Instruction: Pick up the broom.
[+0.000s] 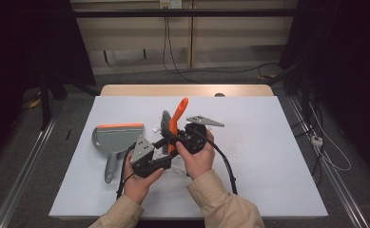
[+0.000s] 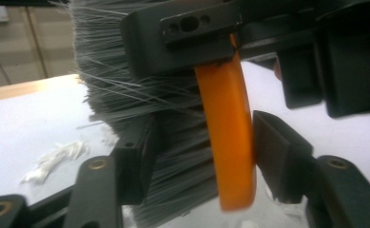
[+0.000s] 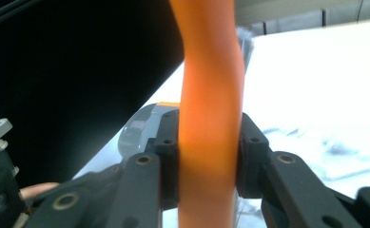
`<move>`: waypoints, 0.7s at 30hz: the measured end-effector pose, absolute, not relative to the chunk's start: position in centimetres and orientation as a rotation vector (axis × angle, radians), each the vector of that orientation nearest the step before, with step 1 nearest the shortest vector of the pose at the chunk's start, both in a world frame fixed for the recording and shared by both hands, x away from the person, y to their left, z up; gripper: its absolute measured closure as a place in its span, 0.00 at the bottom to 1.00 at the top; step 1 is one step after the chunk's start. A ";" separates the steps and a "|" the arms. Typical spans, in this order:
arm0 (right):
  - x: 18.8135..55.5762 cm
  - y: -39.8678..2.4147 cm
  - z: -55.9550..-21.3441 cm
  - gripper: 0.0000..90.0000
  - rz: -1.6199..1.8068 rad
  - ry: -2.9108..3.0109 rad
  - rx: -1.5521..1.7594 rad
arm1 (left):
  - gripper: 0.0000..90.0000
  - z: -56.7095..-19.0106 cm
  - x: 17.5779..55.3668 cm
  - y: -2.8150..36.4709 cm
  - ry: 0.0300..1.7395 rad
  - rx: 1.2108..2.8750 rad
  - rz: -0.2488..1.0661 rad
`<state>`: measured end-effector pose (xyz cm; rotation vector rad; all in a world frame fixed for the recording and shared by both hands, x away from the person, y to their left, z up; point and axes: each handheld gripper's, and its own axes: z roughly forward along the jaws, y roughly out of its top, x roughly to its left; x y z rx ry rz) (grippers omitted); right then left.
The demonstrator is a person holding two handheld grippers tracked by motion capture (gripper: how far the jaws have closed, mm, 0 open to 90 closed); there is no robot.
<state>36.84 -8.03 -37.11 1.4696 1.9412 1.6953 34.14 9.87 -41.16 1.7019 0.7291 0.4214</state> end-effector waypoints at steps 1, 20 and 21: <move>36.9 -8.3 -37.0 0.77 1.719 1.935 1.484 | 0.47 -41.1 34.1 9.9 0.721 1.695 0.413; 37.2 -15.5 -36.5 0.77 1.627 1.878 1.515 | 0.19 -40.6 34.6 11.9 0.683 1.691 0.361; 37.2 -15.8 -36.5 0.77 1.621 1.876 1.524 | 0.17 -40.5 34.6 12.0 0.687 1.685 0.359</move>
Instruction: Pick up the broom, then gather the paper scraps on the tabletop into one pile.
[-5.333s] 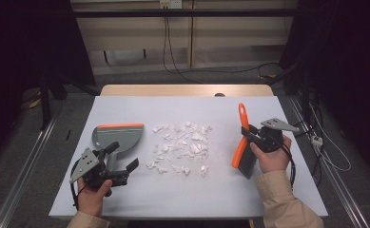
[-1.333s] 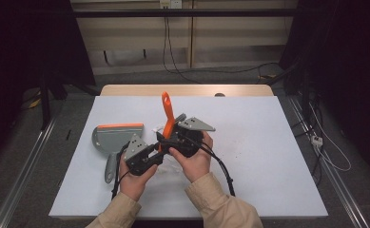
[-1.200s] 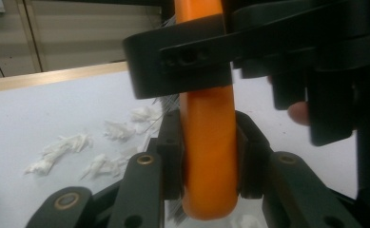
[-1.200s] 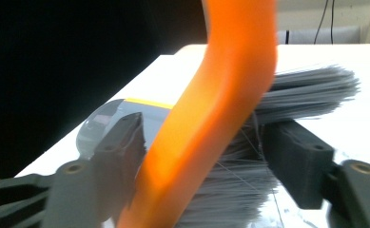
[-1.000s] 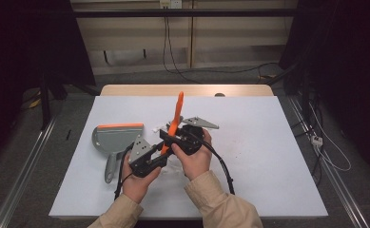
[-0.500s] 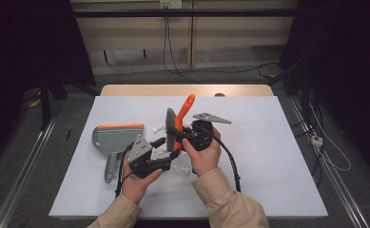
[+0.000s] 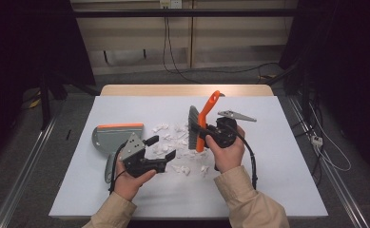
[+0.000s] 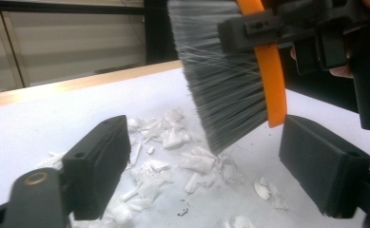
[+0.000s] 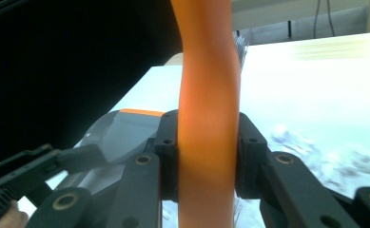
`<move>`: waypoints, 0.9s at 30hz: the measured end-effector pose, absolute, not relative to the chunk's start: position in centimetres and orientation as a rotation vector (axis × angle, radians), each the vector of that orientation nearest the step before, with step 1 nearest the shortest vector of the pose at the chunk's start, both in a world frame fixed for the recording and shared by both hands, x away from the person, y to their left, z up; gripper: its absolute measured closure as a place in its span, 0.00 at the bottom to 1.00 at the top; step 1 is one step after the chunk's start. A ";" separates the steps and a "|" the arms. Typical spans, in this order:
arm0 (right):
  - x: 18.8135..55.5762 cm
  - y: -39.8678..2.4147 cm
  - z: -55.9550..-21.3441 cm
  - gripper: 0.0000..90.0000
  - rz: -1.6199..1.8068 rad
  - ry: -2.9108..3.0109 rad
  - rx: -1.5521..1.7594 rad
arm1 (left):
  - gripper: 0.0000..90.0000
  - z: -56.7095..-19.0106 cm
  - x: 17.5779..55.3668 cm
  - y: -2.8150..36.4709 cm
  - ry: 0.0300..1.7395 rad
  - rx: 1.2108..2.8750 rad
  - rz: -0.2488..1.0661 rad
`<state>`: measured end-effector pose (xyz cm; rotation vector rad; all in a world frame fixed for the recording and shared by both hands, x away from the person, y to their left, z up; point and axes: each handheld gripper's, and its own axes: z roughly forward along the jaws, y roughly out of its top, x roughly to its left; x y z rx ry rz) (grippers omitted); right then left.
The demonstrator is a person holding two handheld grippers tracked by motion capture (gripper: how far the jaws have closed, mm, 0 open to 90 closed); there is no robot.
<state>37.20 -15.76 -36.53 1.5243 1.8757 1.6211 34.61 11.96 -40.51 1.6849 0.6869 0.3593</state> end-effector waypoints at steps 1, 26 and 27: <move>37.2 -16.0 -36.6 0.77 1.620 1.878 1.527 | 0.16 -40.5 34.7 12.1 0.680 1.684 0.362; 36.0 -21.2 -36.5 0.77 1.542 1.871 1.578 | 0.05 -39.5 35.0 15.9 0.694 1.638 0.351; 35.9 -21.4 -36.6 0.77 1.538 1.873 1.583 | 0.05 -39.5 35.0 16.1 0.691 1.639 0.356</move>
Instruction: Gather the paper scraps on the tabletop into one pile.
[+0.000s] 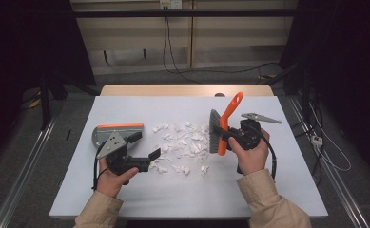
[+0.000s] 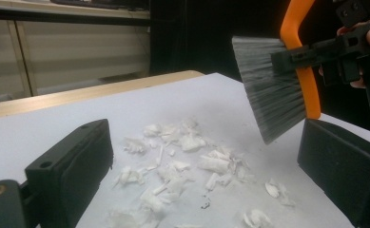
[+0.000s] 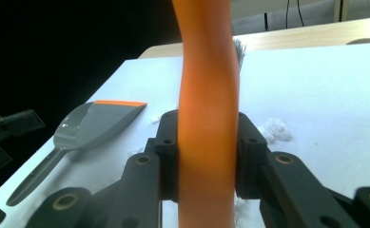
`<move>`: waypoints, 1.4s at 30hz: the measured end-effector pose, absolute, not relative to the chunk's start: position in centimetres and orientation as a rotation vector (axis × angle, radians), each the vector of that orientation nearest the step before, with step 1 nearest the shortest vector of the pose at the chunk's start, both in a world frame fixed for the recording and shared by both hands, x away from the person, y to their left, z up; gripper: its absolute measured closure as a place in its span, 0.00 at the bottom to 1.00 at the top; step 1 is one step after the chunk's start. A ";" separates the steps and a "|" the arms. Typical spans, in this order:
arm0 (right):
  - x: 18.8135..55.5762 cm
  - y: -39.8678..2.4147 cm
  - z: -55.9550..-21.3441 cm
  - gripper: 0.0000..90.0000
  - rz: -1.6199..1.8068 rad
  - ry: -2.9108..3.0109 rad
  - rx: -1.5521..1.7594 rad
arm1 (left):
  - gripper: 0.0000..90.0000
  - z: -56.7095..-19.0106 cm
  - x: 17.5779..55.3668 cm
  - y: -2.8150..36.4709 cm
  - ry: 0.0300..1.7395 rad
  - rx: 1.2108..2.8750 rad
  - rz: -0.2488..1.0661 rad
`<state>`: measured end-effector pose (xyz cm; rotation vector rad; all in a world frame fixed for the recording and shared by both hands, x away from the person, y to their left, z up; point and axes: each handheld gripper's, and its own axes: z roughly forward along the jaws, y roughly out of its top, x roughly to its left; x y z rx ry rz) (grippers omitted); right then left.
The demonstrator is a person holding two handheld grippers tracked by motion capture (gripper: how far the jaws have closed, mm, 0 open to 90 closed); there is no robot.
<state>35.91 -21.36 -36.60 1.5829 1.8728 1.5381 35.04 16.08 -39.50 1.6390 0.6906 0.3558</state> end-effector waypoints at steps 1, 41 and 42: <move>35.9 -21.5 -36.7 0.77 1.531 1.879 1.586 | 0.04 -39.5 35.0 16.2 0.688 1.640 0.357; 38.2 -24.0 -40.1 0.78 1.104 2.003 1.768 | 0.03 -40.3 35.0 20.9 0.718 1.622 0.403; 38.4 -23.8 -40.3 0.78 1.095 2.006 1.758 | 0.03 -40.4 35.1 20.9 0.716 1.625 0.405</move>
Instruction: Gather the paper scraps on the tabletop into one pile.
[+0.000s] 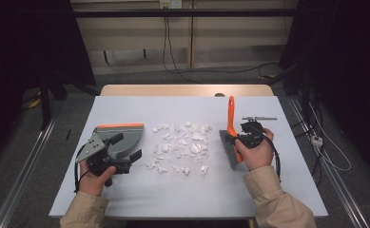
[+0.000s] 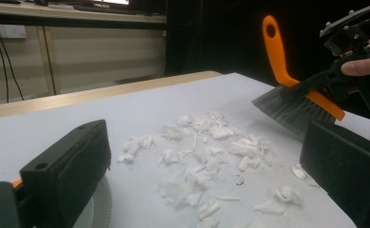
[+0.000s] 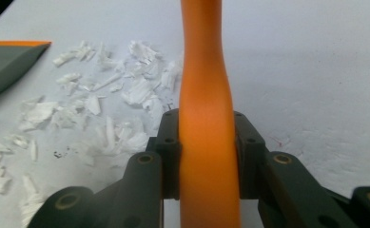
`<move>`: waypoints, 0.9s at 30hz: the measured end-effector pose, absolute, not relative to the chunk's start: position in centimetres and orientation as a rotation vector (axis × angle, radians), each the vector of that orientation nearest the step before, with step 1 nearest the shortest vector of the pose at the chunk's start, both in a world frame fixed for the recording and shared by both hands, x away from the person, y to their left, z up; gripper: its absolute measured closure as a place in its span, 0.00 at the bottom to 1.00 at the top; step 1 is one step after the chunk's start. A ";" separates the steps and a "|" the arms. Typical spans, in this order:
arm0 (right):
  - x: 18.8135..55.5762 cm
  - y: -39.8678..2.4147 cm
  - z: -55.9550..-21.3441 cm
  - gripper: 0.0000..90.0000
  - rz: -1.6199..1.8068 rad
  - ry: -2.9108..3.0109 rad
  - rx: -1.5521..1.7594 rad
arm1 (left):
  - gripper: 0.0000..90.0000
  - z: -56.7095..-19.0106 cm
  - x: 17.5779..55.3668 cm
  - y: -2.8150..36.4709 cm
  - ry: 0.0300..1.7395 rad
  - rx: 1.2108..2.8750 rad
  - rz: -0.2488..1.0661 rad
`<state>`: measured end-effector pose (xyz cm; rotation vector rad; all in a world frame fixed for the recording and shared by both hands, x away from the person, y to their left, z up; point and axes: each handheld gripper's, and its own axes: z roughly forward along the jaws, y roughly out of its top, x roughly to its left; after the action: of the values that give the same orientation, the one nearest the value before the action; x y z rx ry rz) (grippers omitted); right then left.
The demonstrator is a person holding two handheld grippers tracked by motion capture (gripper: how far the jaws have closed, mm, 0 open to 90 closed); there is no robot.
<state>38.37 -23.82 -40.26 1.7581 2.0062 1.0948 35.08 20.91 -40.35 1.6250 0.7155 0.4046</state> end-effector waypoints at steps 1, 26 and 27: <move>38.5 -23.6 -40.4 0.78 1.092 2.008 1.748 | 0.03 -40.4 35.1 20.9 0.718 1.628 0.406; 39.1 -22.4 -41.6 0.62 1.111 2.016 1.585 | 0.03 -40.5 35.1 21.0 0.727 1.631 0.412; 39.0 -22.5 -41.5 0.62 1.100 2.020 1.581 | 0.03 -40.5 35.1 21.1 0.728 1.630 0.414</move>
<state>38.98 -22.47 -41.55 1.5806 2.0201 1.0998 35.12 21.06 -40.49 1.6303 0.7280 0.4142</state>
